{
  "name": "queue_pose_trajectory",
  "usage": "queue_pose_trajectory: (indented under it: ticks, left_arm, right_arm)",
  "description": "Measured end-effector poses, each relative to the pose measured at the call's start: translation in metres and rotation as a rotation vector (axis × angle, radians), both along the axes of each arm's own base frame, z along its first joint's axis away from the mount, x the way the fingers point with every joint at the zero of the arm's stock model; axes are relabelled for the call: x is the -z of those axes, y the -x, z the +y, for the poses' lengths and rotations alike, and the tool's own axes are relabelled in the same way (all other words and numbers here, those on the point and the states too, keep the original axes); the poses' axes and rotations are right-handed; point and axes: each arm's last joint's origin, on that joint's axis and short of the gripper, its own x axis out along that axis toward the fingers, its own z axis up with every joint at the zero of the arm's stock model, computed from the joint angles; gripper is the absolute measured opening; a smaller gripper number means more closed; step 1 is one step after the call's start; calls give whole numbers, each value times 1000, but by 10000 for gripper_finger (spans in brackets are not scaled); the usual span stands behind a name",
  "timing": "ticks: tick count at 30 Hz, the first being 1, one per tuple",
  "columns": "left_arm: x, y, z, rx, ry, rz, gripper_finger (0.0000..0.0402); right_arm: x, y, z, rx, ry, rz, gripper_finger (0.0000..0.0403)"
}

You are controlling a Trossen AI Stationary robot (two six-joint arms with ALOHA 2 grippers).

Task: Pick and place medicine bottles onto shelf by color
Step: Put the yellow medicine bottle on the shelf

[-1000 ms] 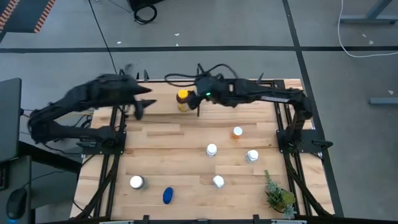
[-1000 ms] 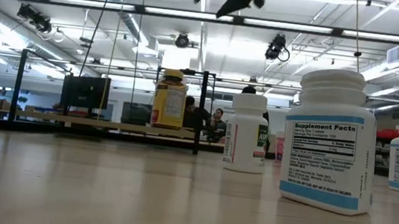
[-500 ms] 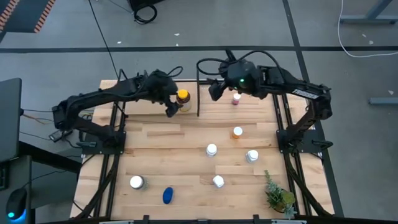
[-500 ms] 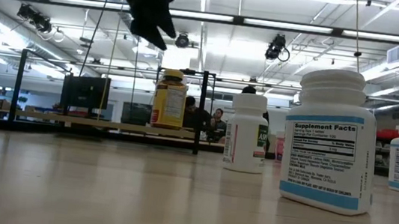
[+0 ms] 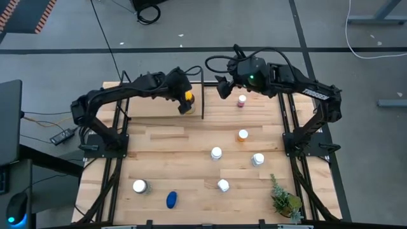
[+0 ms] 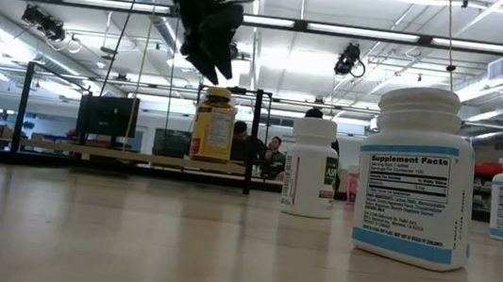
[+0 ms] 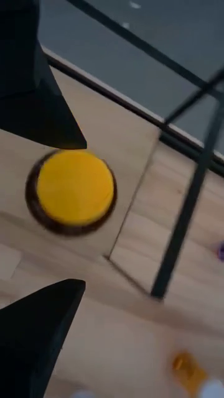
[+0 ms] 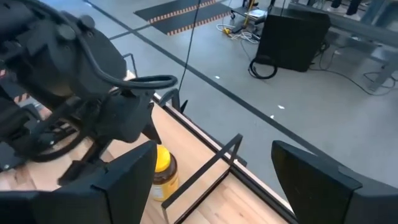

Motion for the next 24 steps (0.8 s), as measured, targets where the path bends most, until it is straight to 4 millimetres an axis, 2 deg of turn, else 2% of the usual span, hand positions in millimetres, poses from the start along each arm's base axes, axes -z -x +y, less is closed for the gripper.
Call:
queue_pose_trajectory:
  ticks: [14, 24]
  left_arm:
    - [9, 4, 26, -84, 20, 5, 364]
    - [18, -3, 25, -100, 81, -4, 358]
  right_arm:
    - [0, 3, -17, 62, -9, -11, 323]
    - [0, 4, -20, 76, -11, -15, 323]
